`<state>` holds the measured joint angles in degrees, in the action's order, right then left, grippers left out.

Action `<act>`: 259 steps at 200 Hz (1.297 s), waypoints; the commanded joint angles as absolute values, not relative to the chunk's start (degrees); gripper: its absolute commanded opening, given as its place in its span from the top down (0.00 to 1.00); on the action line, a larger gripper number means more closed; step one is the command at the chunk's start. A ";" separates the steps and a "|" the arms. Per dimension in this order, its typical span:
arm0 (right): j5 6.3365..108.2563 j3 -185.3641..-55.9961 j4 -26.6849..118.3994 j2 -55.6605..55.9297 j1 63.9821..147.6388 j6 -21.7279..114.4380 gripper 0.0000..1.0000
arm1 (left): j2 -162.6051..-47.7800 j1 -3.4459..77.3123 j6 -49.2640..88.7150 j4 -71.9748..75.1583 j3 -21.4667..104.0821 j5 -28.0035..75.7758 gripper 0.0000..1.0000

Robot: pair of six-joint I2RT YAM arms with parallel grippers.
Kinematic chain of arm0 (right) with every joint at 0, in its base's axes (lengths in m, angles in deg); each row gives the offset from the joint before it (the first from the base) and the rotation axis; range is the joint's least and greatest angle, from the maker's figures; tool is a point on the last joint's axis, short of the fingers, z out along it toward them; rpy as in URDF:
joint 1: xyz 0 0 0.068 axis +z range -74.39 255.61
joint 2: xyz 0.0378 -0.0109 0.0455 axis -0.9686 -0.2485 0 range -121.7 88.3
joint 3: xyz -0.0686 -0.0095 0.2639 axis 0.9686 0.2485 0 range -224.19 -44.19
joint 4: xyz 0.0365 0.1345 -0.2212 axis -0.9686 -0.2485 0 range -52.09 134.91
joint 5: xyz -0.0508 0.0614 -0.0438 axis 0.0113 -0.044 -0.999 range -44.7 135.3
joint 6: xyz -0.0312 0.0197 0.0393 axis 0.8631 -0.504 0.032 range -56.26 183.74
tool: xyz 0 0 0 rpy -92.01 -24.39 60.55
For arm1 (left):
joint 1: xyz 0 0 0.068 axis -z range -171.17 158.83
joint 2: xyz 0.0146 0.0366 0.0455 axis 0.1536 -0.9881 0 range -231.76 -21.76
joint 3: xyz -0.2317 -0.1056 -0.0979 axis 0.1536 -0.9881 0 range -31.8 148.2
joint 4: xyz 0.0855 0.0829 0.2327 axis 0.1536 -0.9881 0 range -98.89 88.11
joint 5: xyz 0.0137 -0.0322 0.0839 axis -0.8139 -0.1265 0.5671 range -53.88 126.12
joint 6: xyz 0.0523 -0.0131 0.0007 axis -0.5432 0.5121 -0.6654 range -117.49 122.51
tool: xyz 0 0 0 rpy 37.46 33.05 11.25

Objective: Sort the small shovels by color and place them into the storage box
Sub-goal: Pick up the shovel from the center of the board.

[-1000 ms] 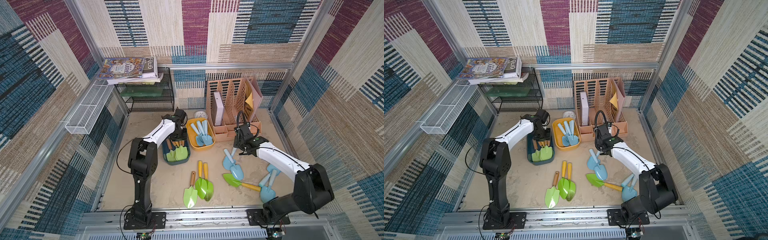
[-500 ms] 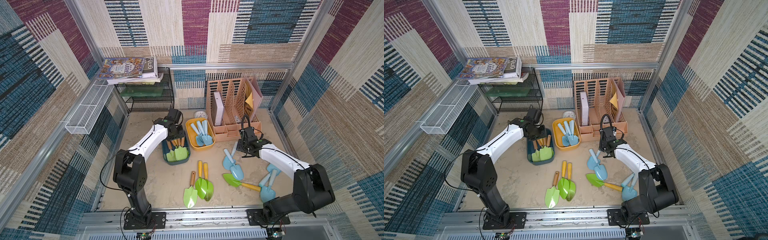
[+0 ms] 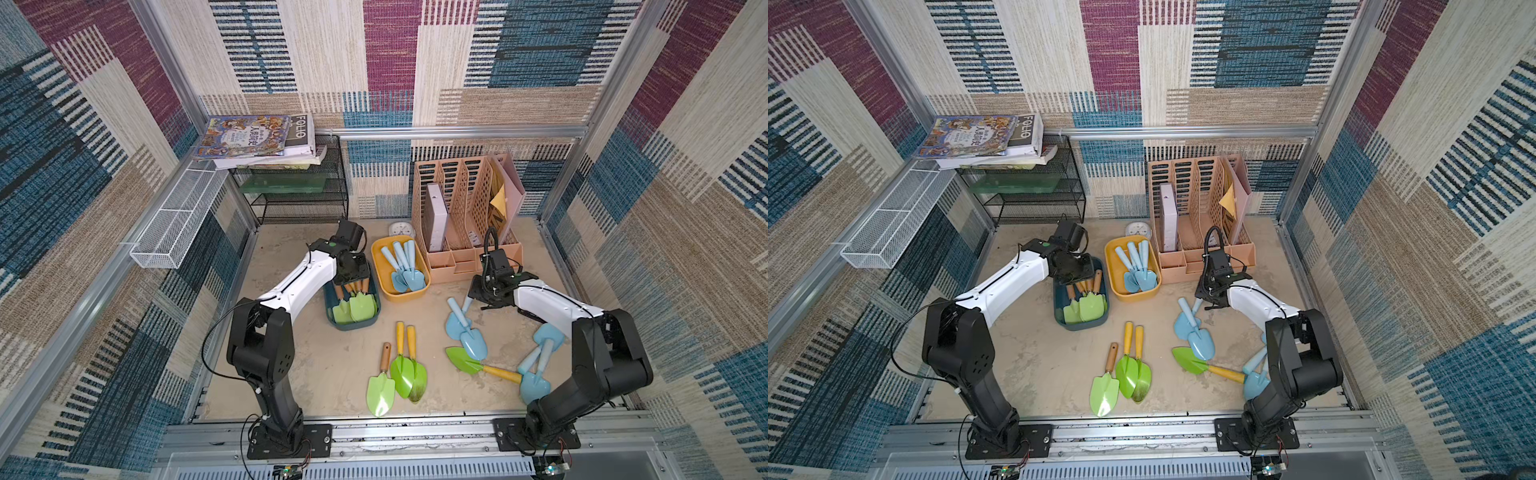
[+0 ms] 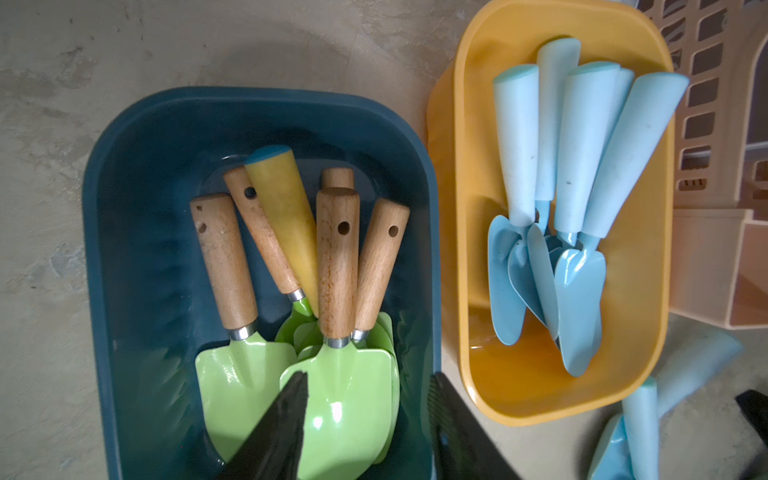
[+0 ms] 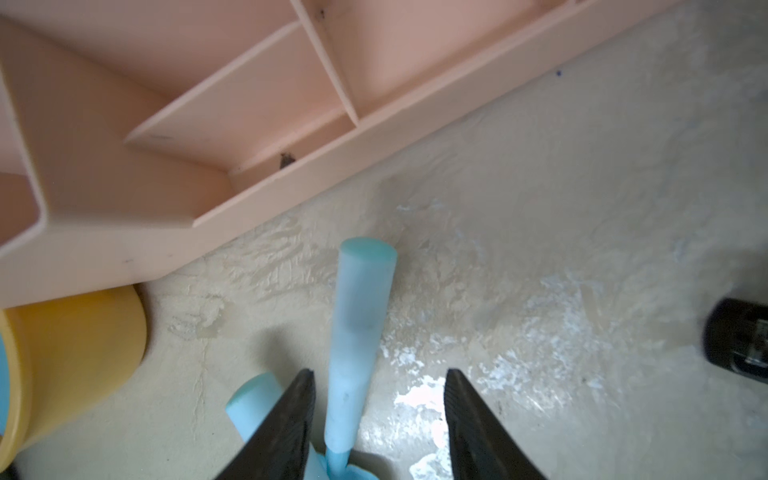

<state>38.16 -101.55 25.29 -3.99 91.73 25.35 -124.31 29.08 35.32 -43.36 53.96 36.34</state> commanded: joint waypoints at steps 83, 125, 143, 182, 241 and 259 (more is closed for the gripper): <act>42.32 -104.07 28.32 -13.81 94.57 24.19 0.66 | -121.17 29.17 34.91 -44.33 51.17 37.98 0.51; 43.12 -101.42 31.62 -11.98 94.29 22.95 0.82 | -120.88 29.15 34.87 -44.61 50.80 37.96 0.51; 45.81 -98.89 35.90 -9.33 93.77 22.71 0.83 | -120.93 29.16 34.74 -44.47 50.86 37.85 0.51; 51.76 -92.42 47.90 -2.38 93.19 22.67 0.84 | -121.17 29.22 34.76 -44.38 50.82 37.46 0.51; 44.26 -91.63 50.93 4.91 95.03 27.76 0.84 | -120.84 29.36 35.04 -44.25 50.03 37.39 0.51; 41.71 -92.89 50.53 5.53 95.03 28.80 0.84 | -120.82 29.44 35.20 -44.25 50.03 37.33 0.51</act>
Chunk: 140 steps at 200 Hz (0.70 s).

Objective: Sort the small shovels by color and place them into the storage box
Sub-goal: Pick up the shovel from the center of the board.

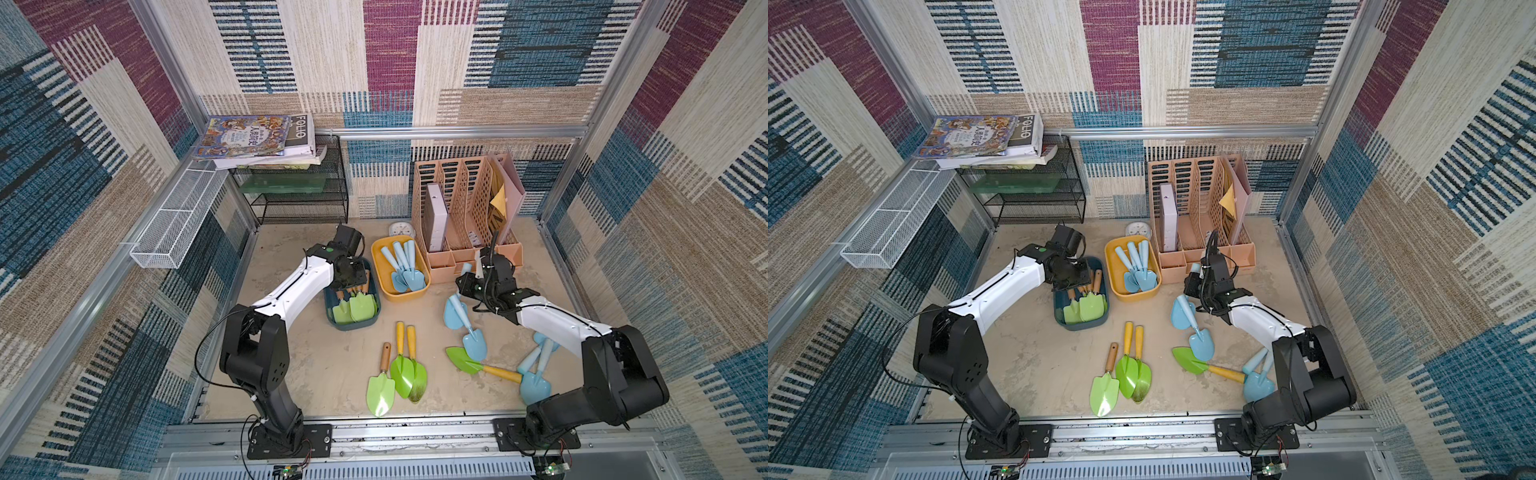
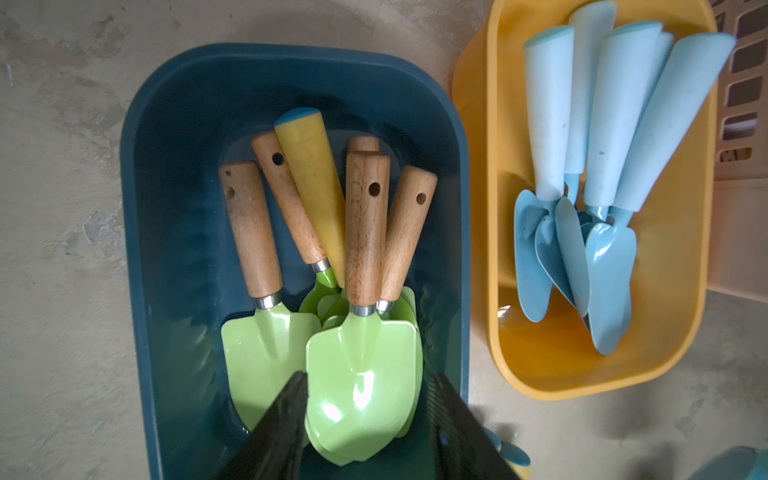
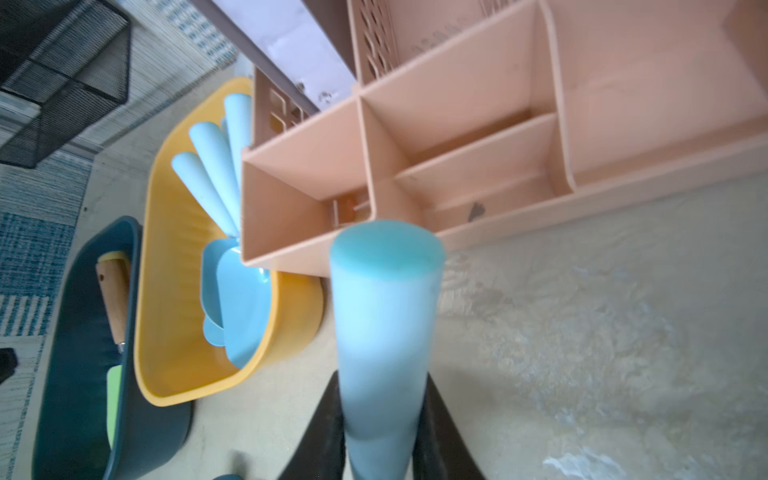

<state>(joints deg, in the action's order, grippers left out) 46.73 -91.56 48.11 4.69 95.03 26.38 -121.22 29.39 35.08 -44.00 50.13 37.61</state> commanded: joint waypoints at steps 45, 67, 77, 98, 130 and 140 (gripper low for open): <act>40.36 -96.22 50.11 3.80 95.12 30.24 0.85 | -120.57 29.75 35.35 -44.25 49.85 37.33 0.51; 39.75 -96.94 50.70 3.83 95.88 31.18 0.84 | -120.12 29.82 35.18 -44.25 49.35 37.52 0.51; 39.46 -97.06 51.39 3.88 96.13 31.93 0.84 | -119.82 29.79 35.12 -44.25 49.08 37.77 0.51; 38.92 -98.45 51.65 2.71 96.27 32.99 0.84 | -119.54 29.80 35.03 -44.29 48.54 37.87 0.51; 38.88 -101.31 52.04 -0.21 96.51 34.22 0.85 | -119.35 29.84 35.01 -44.46 48.23 37.91 0.51; 38.82 -102.30 52.03 -1.00 96.78 34.62 0.85 | -119.24 29.82 34.92 -44.51 48.33 38.00 0.51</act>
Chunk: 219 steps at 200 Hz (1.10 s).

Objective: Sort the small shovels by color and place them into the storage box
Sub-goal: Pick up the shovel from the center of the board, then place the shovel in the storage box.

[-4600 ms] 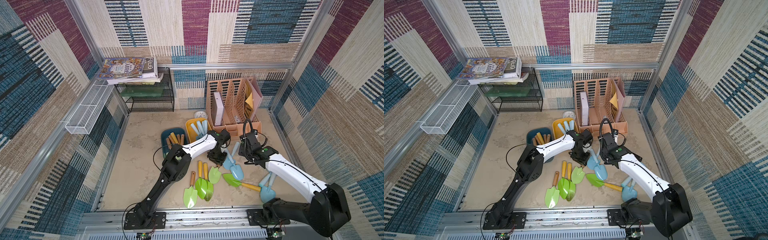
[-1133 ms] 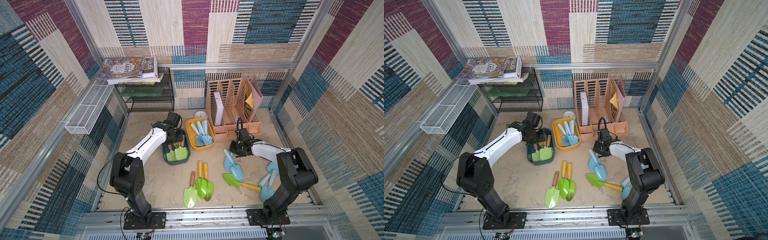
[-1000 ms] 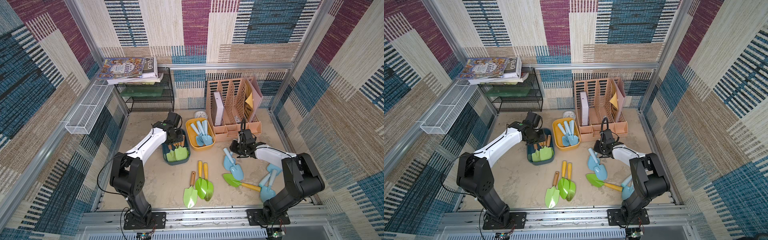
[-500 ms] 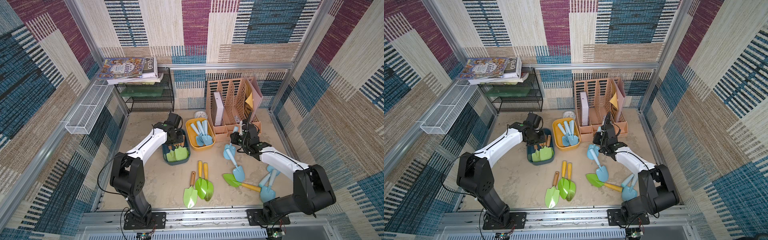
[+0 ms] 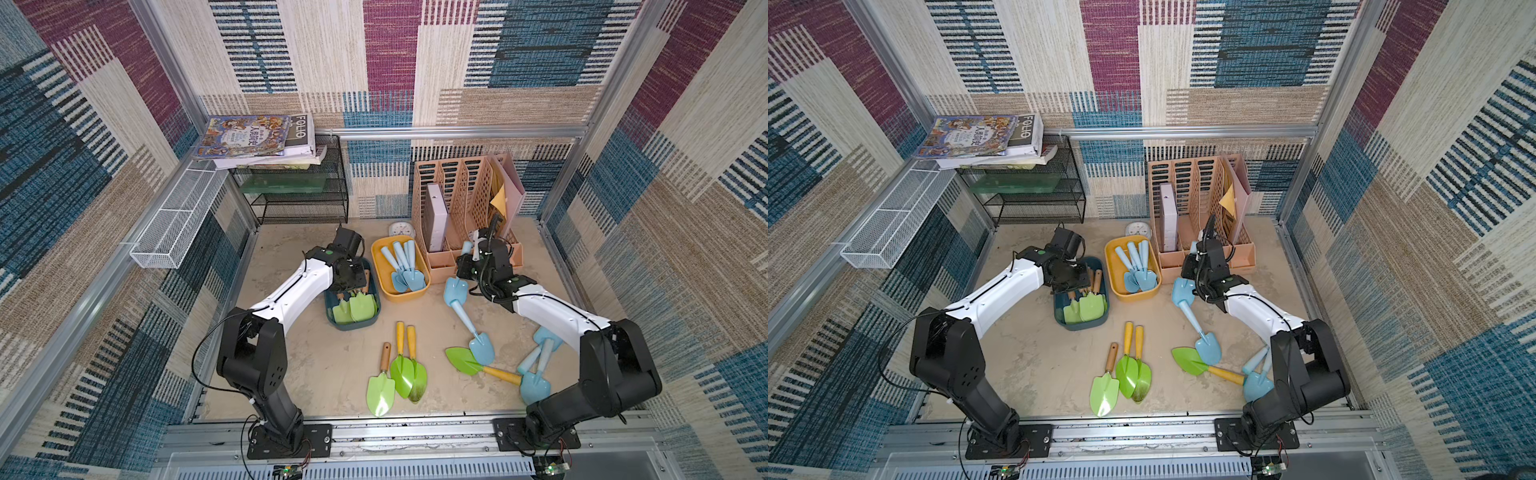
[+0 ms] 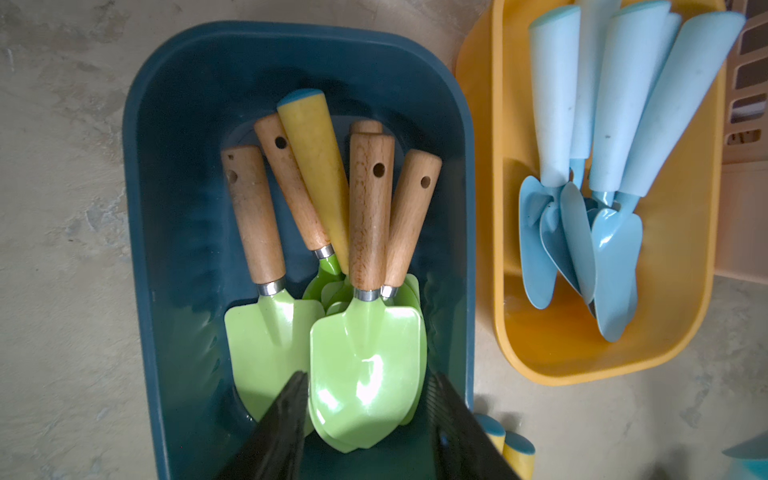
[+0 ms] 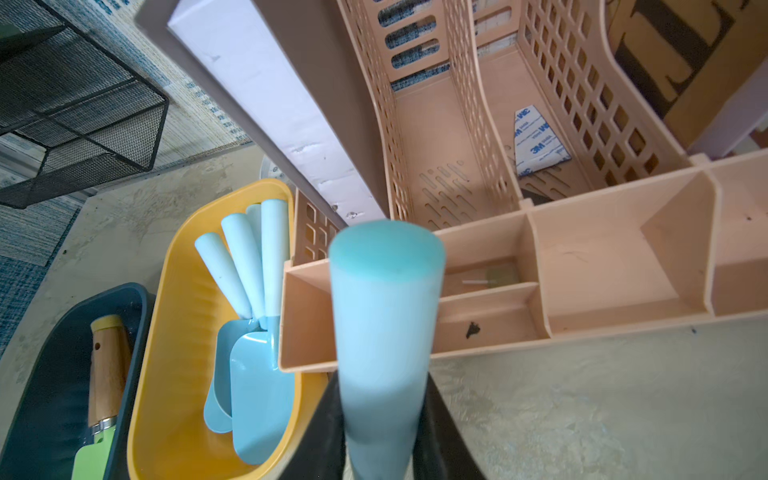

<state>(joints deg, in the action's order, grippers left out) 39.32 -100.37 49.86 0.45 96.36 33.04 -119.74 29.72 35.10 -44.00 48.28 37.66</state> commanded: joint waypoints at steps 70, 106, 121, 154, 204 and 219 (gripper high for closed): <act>36.79 -113.67 47.09 -5.47 102.05 42.15 0.84 | -119.83 29.79 34.67 -44.91 49.15 38.30 0.51; 42.13 -124.73 41.07 -12.94 106.06 46.43 0.84 | -119.56 29.80 34.31 -45.14 49.16 38.88 0.51; 44.29 -129.35 39.42 -16.79 107.85 47.51 0.83 | -119.16 29.75 33.98 -45.65 49.15 39.56 0.51; 46.37 -137.42 37.49 -24.99 110.71 47.81 0.83 | -117.51 29.66 33.00 -46.36 48.33 41.26 0.51; 50.53 -146.82 35.15 -33.63 112.60 47.99 0.84 | -115.05 29.36 32.23 -47.03 46.04 42.96 0.50; 52.25 -148.55 34.98 -35.11 112.91 47.83 0.84 | -114.61 29.23 32.21 -47.12 45.49 43.21 0.50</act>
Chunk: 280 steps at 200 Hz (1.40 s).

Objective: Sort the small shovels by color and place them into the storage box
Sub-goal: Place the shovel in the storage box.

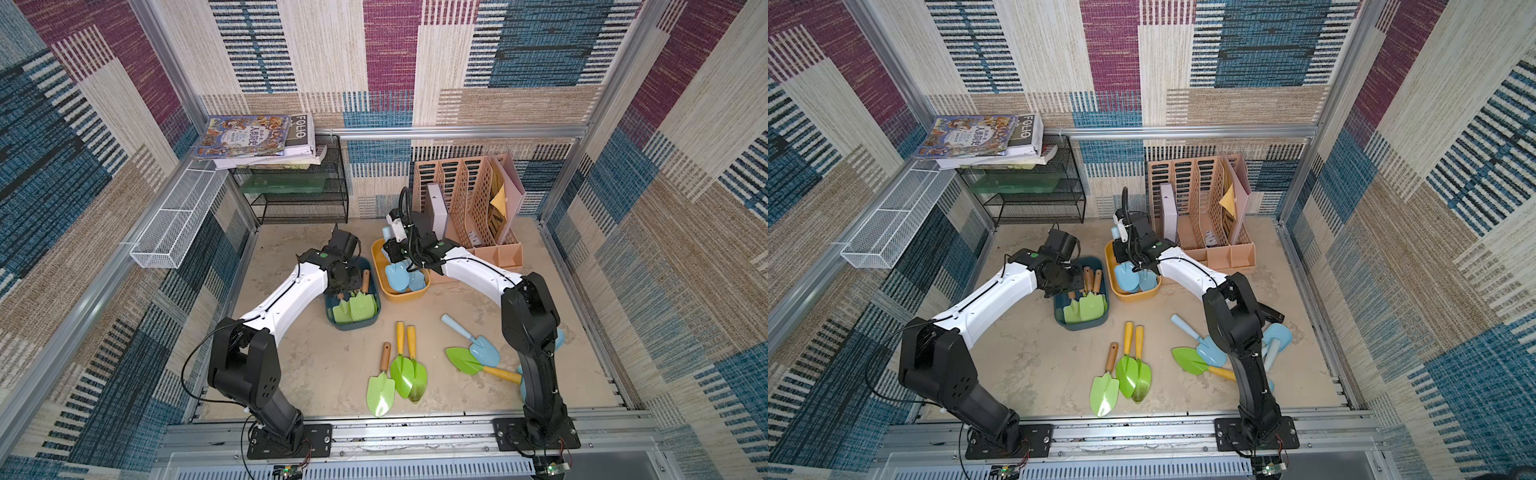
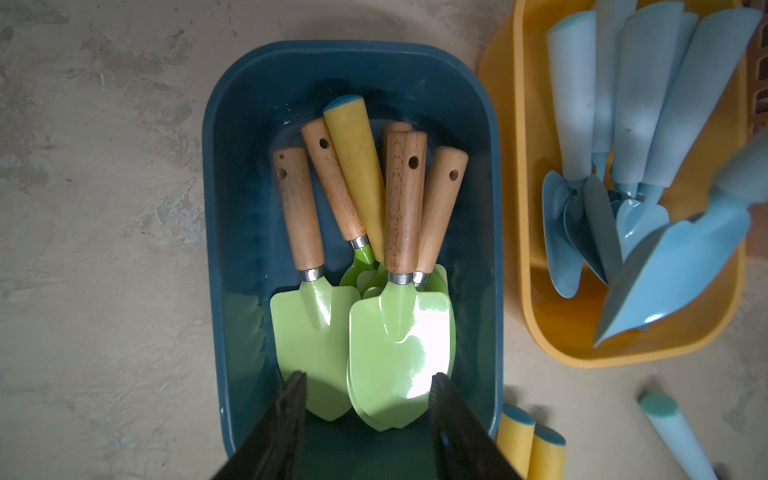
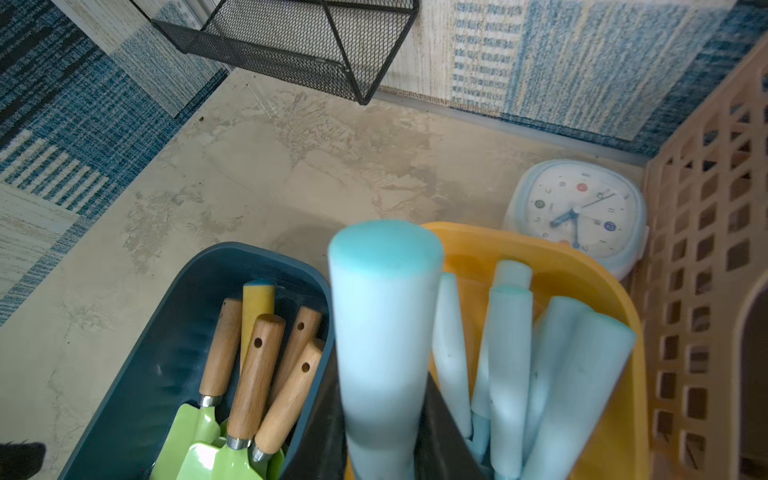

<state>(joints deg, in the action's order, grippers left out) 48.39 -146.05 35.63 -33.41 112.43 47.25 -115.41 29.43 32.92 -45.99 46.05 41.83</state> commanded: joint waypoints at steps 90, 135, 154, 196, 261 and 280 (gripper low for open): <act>74.45 -148.69 43.27 -39.18 108.56 45.22 0.83 | -114.64 28.61 32.21 -47.86 45.71 44.31 0.50; 86.85 -148.43 46.55 -41.54 105.13 44.93 0.81 | -115.72 28.61 33.25 -48.68 46.77 44.22 0.50; 91.15 -148.13 48.47 -42.02 103.97 44.21 0.82 | -116.21 28.60 33.64 -49.25 47.32 44.37 0.50; 97.18 -147.95 53.07 -42.91 102.55 41.14 0.82 | -116.59 28.61 34.65 -50.00 47.81 44.81 0.50; 98.62 -149.88 59.39 -46.70 102.85 36.05 0.82 | -116.76 28.70 35.68 -50.74 47.79 45.25 0.50; 99.20 -150.61 61.07 -48.13 103.12 34.30 0.82 | -116.92 28.68 35.78 -50.99 47.74 45.08 0.50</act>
<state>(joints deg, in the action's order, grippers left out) 97.02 -149.73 56.13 -46.96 102.79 37.30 -116.52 28.71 35.30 -49.51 47.51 44.34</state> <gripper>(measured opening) 0.251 0.503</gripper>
